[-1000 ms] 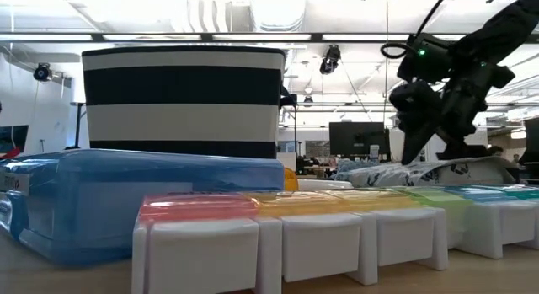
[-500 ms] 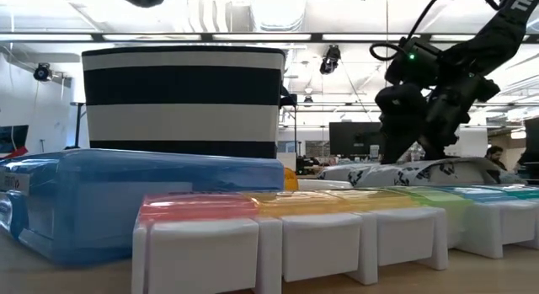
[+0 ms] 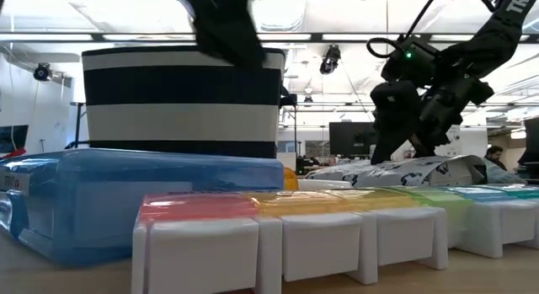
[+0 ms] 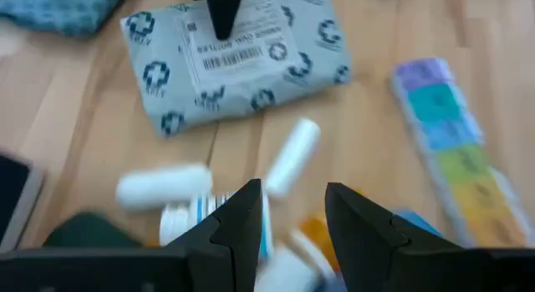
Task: Pick & place medical supplies in basket/bin
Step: Put the mailer bag into the blue bin
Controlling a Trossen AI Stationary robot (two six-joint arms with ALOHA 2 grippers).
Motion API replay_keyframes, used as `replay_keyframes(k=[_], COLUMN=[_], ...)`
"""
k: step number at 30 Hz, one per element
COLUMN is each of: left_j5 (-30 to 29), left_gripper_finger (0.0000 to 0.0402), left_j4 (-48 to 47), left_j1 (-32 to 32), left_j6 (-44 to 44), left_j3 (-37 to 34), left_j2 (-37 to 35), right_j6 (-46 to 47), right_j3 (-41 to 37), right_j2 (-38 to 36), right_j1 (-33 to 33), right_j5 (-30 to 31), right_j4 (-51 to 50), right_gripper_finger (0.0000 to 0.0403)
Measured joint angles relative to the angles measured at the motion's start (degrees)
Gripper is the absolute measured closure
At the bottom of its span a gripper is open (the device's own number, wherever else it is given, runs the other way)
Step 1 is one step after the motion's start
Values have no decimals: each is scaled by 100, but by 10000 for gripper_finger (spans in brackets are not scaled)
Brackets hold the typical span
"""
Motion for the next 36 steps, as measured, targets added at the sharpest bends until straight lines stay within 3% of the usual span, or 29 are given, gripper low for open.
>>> replay_keyframes(k=[7,10,15,25,32,36], left_j5=[717,748,728,605,586,555], left_gripper_finger=[287,287,287,287,287,287], left_j4=[1369,1897,1992,2180,2242,2097], left_j1=[246,201,210,401,433,423], left_j6=[-195,-332,-412,-252,-152,-131], left_j3=[-15,-6,128,170,170,180], left_j2=[1102,1471,1889,2044,2044,1927], right_j6=[-203,-290,-317,-310,-321,-337], right_j3=[213,285,423,757,1277,1512], right_j2=[198,196,194,526,1123,1247], right_j1=[45,85,240,937,1015,1017], right_j5=[-16,-145,-310,-241,-81,-85], right_j4=[45,38,43,12,19,-100], right_gripper_finger=[119,119,119,119,121,150])
